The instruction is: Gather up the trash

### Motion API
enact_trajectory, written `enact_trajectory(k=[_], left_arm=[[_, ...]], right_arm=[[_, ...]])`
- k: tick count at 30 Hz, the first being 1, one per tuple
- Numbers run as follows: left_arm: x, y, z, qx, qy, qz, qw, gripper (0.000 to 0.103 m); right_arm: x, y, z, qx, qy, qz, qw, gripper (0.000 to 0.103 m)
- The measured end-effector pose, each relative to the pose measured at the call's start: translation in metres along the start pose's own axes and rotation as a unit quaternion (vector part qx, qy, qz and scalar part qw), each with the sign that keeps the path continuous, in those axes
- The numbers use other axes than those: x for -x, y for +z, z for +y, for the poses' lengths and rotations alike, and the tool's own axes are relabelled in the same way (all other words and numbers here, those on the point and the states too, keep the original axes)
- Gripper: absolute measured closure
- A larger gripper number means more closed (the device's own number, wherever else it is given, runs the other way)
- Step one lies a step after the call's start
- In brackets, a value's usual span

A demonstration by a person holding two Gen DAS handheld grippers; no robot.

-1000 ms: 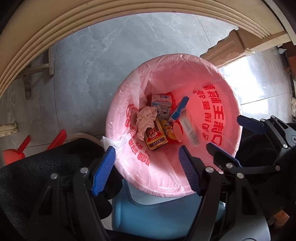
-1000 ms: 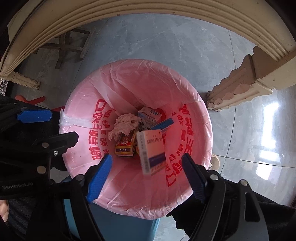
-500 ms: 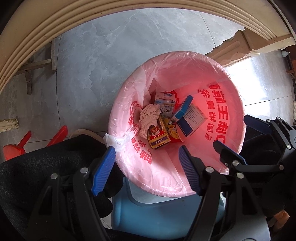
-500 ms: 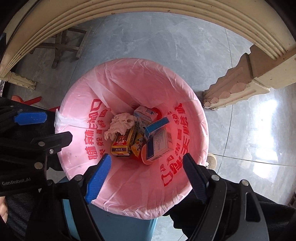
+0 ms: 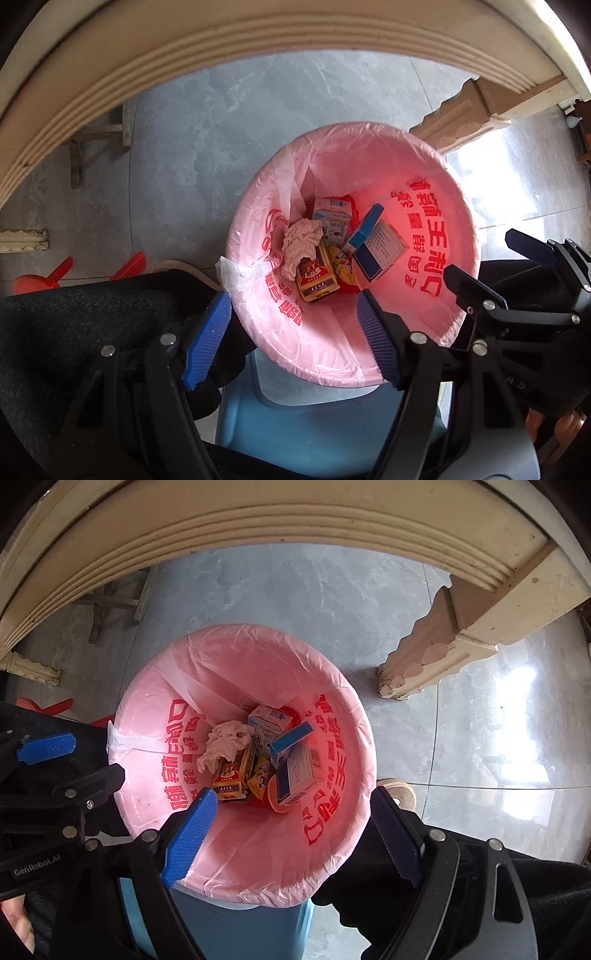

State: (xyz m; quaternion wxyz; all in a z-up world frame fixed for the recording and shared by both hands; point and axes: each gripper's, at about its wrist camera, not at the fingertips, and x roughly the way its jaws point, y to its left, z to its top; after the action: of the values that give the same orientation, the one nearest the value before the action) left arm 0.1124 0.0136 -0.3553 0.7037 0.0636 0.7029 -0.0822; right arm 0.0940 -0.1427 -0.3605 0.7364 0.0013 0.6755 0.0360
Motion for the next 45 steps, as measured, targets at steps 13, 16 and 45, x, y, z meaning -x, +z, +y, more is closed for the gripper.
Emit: enact_trajectory(k=[13, 16, 45], left_arm=[[0.085, -0.027, -0.013, 0.047, 0.004, -0.114, 0.9923, 0.034], [0.107, -0.034, -0.019, 0.053, 0.016, -0.143, 0.9881, 0.034], [0.350, -0.115, -0.074, 0.059, 0.089, -0.426, 0.8982, 0.014]], right_arm=[[0.100, -0.025, -0.007, -0.037, -0.031, -0.126, 0.991, 0.016], [0.133, -0.033, -0.005, -0.039, -0.044, -0.173, 0.983, 0.014], [0.382, -0.121, -0.012, -0.090, -0.100, -0.454, 0.880, 0.007]])
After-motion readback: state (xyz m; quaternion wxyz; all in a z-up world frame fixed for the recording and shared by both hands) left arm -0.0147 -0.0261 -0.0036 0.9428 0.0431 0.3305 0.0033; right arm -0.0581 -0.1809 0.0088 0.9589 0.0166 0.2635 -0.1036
